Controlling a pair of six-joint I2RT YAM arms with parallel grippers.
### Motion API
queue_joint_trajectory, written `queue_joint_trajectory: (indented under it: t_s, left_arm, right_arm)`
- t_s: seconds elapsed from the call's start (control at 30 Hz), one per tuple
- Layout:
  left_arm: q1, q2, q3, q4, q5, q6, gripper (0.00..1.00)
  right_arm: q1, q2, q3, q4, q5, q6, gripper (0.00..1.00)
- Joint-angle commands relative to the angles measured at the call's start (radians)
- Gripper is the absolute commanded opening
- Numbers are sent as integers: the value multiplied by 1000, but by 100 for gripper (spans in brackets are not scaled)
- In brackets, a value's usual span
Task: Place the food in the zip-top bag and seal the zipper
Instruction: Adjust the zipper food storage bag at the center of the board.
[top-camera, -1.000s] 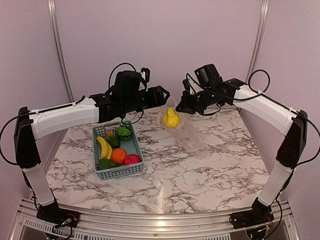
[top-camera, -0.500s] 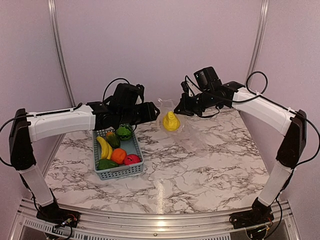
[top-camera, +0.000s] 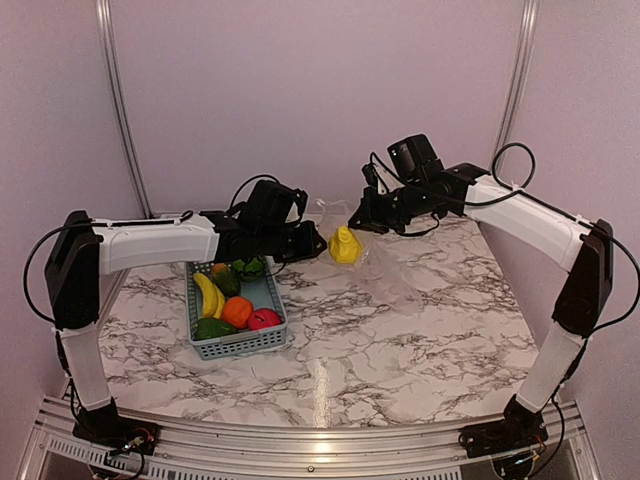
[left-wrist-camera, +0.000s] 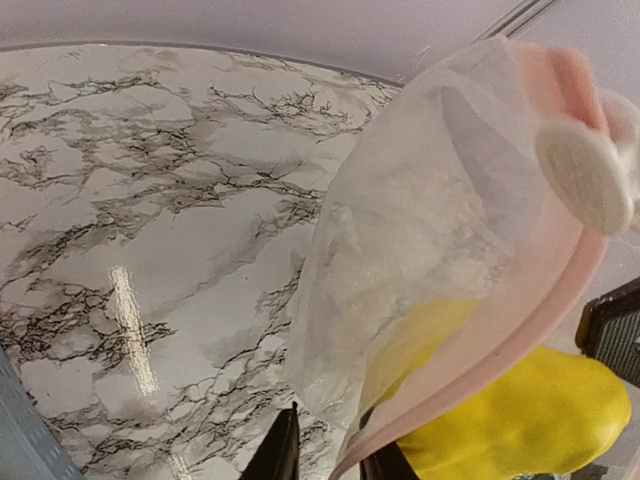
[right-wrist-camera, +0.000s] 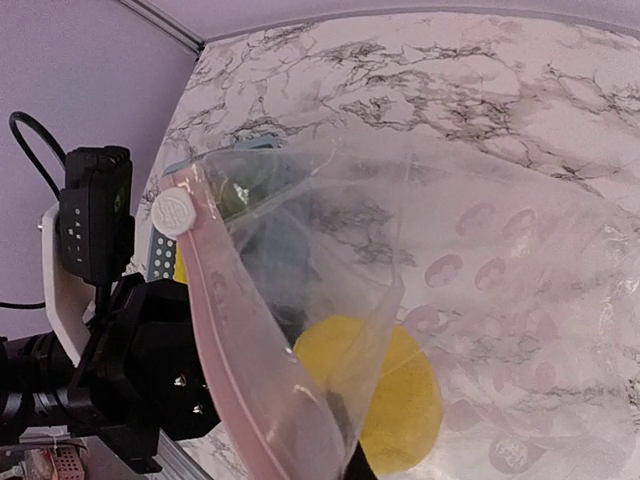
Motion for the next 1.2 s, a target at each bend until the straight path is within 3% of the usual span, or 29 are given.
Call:
queue_joint_trajectory:
  t_s: [0.0, 0.1, 0.27, 0.4, 0.57, 0.77, 0.97, 1.0, 1.07, 1.17]
  left_arm:
    - [0, 29, 59, 34, 91, 8, 8]
    - [1, 3, 56, 42, 75, -18, 0]
    - [-3, -68, 48, 12, -2, -60, 0]
    - [-4, -74, 81, -33, -4, -88, 0]
    - [-18, -51, 195, -90, 18, -121, 0]
    - [-25, 21, 370, -142, 50, -125, 0]
    - [-26, 49, 391, -159, 60, -135, 0]
    - [-25, 50, 391, -163, 63, -129, 6]
    - [-21, 50, 392, -172, 73, -104, 29]
    - [-11, 28, 378, -178, 75, -79, 45]
  right_arm:
    - [-2, -26, 21, -60, 54, -23, 6]
    - [-2, -10, 68, -163, 149, -38, 20]
    - [5, -11, 110, -263, 273, -46, 23]
    - [23, -8, 175, -331, 402, -67, 12]
    - [62, 61, 408, -462, 535, -128, 3]
    - [60, 91, 414, -471, 545, -141, 4]
    - [6, 78, 398, -468, 575, -144, 0]
    - [-11, 75, 405, -463, 571, -149, 0]
    - [-39, 72, 415, -453, 560, -164, 0]
    - [-69, 78, 430, -448, 543, -186, 0]
